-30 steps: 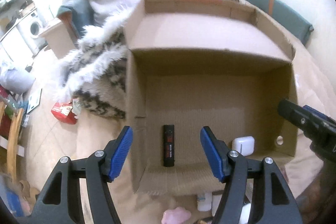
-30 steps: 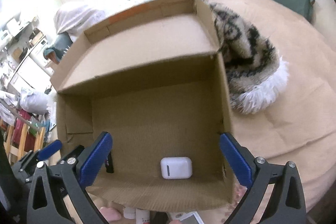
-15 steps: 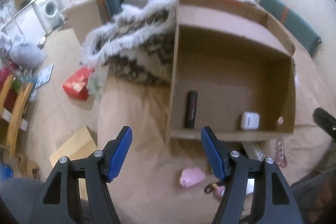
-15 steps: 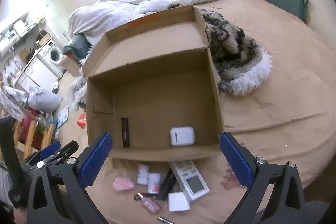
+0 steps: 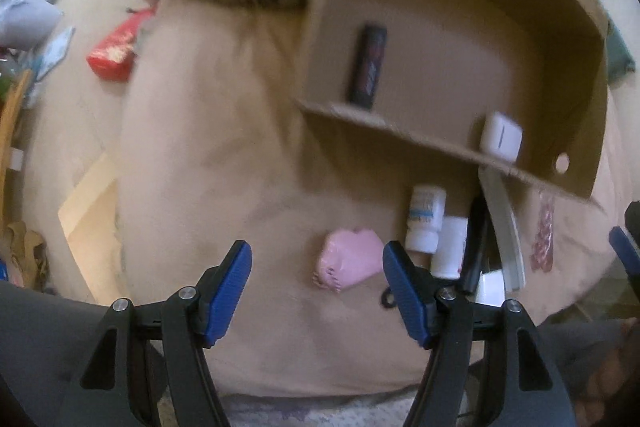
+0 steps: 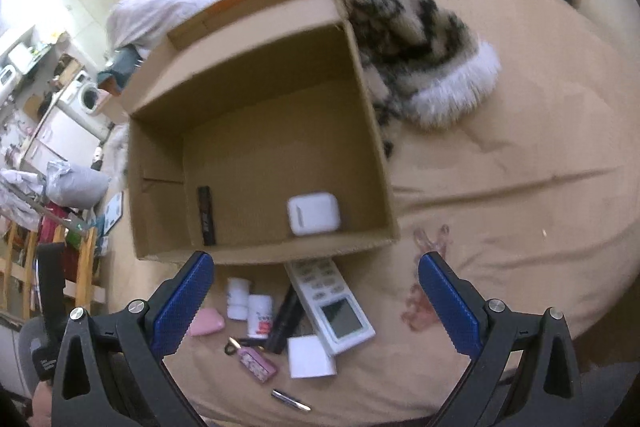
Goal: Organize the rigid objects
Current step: 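Grasp the pink heart item with the left gripper while the right grasps the white remote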
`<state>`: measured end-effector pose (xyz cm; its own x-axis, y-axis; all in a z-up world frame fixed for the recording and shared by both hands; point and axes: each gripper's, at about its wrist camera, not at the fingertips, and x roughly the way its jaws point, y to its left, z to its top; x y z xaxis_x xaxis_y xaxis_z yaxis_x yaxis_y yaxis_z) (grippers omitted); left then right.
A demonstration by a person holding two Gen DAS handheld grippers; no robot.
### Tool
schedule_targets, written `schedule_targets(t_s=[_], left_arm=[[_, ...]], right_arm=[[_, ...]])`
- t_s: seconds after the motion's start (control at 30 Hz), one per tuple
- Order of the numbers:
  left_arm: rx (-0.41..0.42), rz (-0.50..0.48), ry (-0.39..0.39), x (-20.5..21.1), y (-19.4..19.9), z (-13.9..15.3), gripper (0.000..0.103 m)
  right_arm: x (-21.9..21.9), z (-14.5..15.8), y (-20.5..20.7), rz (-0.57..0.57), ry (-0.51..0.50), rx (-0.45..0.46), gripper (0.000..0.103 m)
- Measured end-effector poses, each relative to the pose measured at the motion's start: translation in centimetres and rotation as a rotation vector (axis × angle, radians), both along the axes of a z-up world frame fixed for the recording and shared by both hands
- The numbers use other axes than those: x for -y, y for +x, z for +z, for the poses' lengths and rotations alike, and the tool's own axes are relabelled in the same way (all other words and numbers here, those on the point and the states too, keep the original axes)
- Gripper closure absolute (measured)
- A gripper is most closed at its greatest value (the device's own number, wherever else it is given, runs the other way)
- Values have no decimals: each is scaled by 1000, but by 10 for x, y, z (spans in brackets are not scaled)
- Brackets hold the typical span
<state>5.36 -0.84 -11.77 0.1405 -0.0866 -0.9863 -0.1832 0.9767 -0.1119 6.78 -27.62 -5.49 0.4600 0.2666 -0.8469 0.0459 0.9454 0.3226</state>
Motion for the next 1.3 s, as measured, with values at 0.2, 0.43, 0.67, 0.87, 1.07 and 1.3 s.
schedule_targets(t_s=[0.2,0.43,0.67,0.87,1.07,1.3], left_arm=[[-75,-72,80,28,3,-29,38],[-84,-86,81,37,2,-41,38],[-63,-90,54,38,1,-38,69],[-30,-110,32,36,-5,-26,75],[-9,-126,20,37,-6,-15,79],[-11,-116,-43,22,-10,-9,82]], right_arm=[[14,-21,4,-17,88,-89,0],[18,-46,10,5,124,-210,0],[-6,-83,36,139,149,-362,16],[-23,-122,54,218,91,-452,16],[-40,-126,59,277,35,-418,24],[-48,-113,49,314,-13,-362,54]])
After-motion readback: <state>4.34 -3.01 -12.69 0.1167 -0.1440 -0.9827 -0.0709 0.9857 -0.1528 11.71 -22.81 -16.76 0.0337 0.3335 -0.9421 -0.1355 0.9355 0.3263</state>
